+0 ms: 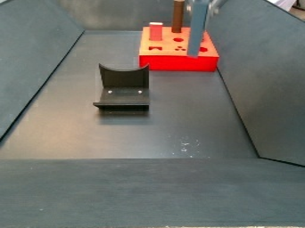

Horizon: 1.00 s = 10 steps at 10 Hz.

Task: Pick up the arch object. Move up. Rotate the arch object. Move to above the board. Insert the arch object.
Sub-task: Rotate the arch object.

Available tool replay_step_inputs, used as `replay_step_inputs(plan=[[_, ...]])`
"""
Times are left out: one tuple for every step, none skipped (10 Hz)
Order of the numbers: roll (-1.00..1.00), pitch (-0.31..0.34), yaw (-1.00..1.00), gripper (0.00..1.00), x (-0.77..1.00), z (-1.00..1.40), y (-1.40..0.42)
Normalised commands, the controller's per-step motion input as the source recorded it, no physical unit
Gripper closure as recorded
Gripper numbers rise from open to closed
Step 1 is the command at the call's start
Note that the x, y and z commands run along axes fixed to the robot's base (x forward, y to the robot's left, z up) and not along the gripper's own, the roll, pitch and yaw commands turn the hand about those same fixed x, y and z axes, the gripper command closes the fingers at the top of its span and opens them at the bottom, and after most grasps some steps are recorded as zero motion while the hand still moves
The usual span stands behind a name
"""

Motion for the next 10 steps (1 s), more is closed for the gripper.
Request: replay_step_inputs(plan=[[0.09,0.092,0.02,1.0,0.08,0.79,-0.15],[0.09,0.094,0.02,1.0,0.05,0.69,-0.11],[0.09,0.092,0.02,1.0,0.03,0.48,-0.06],[0.09,0.088,0.02,1.0,0.02,0.32,-0.04],[0.18,0.002,0.38,1.0,0.0,0.0,0.0],[0.17,-0.009,0.35,1.0,0.02,-0.1,0.01],[0.14,-0.026,0.25,1.0,0.02,-0.07,0.0],[0.08,-0.029,0.71,1.0,0.02,0.0,-0.02],[0.06,-0.017,0.61,1.0,0.02,0.02,-0.02],[0.06,-0.011,0.38,1.0,0.02,0.01,-0.02]])
